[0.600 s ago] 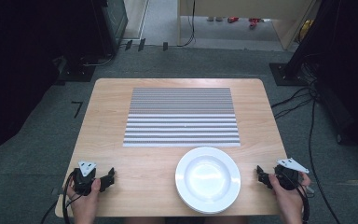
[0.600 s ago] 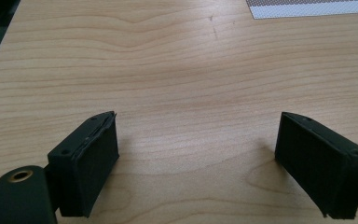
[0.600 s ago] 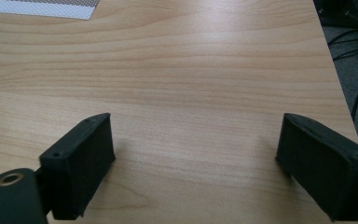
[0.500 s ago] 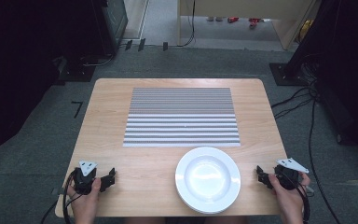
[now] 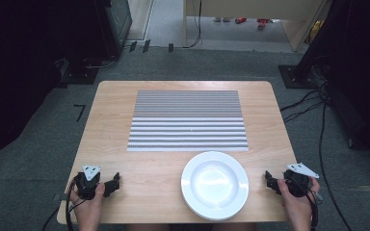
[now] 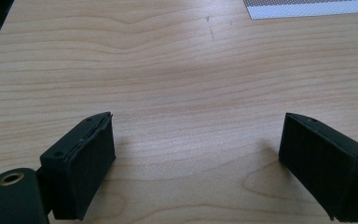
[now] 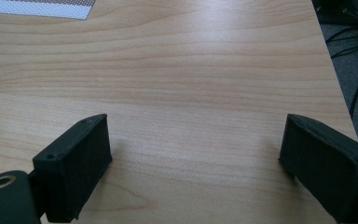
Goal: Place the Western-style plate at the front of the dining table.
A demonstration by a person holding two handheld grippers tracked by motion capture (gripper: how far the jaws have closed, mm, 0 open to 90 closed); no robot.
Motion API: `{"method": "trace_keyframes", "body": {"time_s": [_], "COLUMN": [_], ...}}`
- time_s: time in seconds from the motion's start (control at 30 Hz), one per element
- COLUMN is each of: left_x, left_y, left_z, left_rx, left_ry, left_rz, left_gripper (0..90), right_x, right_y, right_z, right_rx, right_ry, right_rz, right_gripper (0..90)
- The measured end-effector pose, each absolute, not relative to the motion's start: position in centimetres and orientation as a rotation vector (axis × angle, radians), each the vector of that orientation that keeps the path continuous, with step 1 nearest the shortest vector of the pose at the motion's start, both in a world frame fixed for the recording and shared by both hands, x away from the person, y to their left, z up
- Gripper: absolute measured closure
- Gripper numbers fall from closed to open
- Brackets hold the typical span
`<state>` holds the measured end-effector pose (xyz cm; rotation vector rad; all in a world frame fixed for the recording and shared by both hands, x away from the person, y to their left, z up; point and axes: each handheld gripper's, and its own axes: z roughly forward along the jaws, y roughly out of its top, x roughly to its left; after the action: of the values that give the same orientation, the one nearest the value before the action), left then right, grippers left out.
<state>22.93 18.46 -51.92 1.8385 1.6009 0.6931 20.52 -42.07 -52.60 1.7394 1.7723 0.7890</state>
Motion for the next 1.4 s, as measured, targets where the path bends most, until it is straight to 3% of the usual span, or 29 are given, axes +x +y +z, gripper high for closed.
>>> {"method": "trace_keyframes", "body": {"time_s": [0.3,1.03,1.4], "left_x": [23.1,23.8,25.7], "left_y": [18.5,13.4,8.7], "left_z": [-51.5,-49.4,-48.6], "left_rx": [1.730,1.792,1.854], "left_ry": [1.623,1.463,1.339], "left_rz": [0.617,0.569,0.538], "left_gripper": [9.9,9.9,9.9], "right_x": [20.6,20.3,21.1], "right_y": [-42.0,-40.6,-40.8], "right_z": [-52.5,-49.8,-48.8], "right_rx": [1.789,1.781,1.763], "right_ry": [1.724,1.703,1.695], "right_rz": [0.788,0.935,0.979], "right_gripper": [7.3,7.6,7.6]}}
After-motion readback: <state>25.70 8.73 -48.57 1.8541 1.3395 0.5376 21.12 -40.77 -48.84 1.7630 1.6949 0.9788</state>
